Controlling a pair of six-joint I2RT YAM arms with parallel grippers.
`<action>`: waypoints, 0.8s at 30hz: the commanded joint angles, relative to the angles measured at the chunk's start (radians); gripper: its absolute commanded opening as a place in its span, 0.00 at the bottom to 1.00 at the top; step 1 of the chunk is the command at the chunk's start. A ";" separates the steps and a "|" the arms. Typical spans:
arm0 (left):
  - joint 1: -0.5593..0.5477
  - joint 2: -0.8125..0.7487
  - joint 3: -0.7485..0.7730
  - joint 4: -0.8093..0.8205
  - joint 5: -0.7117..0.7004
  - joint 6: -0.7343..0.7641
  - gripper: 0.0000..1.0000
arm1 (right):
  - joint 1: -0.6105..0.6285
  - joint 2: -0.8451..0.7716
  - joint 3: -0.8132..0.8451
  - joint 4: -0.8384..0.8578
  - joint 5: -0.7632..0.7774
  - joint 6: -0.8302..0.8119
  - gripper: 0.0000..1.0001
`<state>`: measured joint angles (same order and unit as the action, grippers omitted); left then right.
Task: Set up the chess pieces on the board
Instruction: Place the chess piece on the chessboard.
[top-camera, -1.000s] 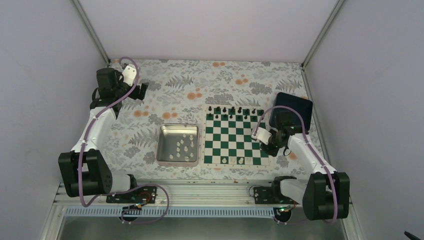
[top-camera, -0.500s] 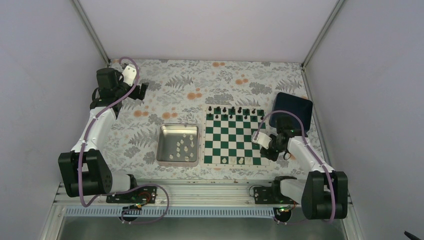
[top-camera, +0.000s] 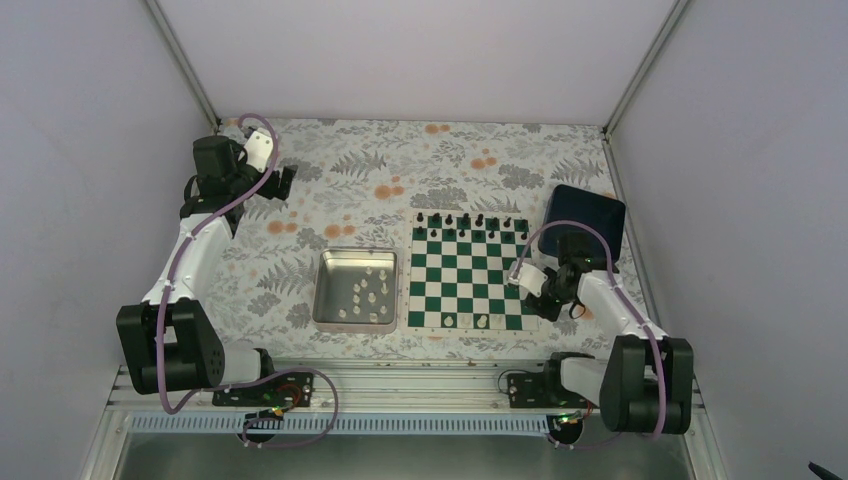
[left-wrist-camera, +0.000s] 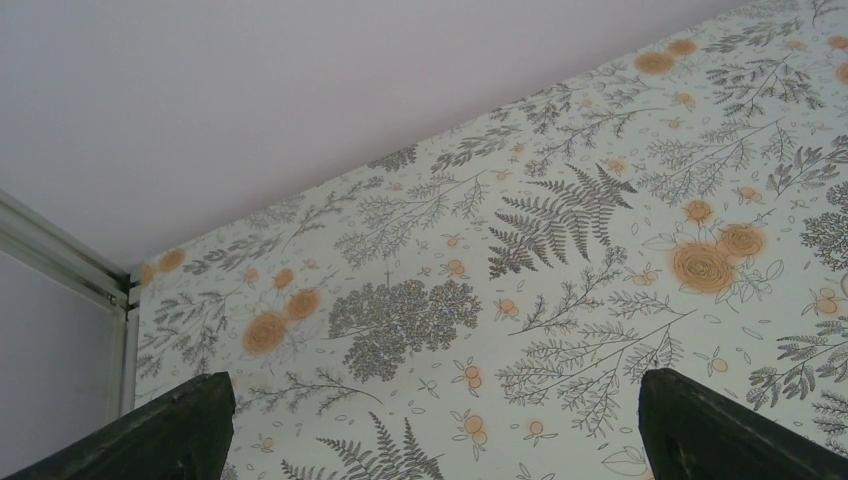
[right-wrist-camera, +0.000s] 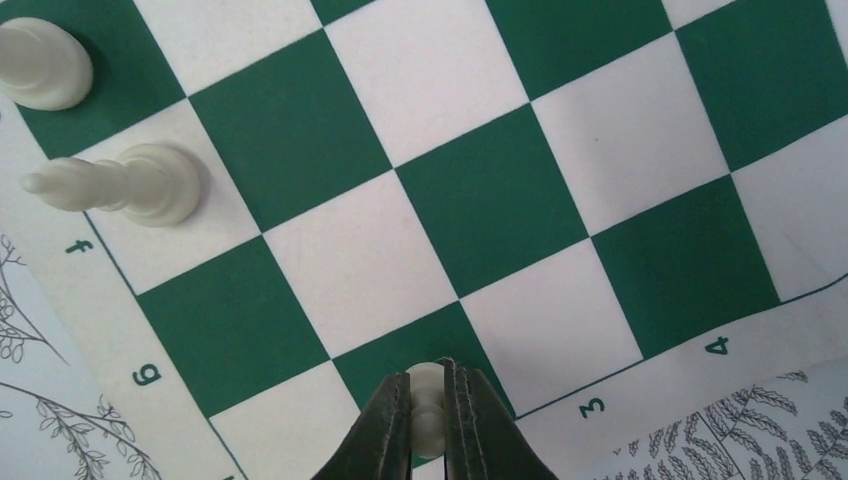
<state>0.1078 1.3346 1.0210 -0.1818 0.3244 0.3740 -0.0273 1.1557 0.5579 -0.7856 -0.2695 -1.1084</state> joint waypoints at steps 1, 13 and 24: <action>0.001 -0.001 0.018 0.006 0.006 -0.004 1.00 | -0.023 0.021 0.002 -0.003 -0.001 -0.034 0.06; 0.001 0.004 0.020 0.004 0.010 -0.003 1.00 | -0.031 0.078 0.003 -0.001 -0.006 -0.049 0.07; 0.001 0.006 0.022 0.005 0.010 -0.001 1.00 | -0.032 0.032 0.109 -0.072 -0.033 -0.051 0.28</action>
<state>0.1078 1.3365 1.0210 -0.1818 0.3248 0.3744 -0.0486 1.2251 0.5880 -0.8093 -0.2695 -1.1442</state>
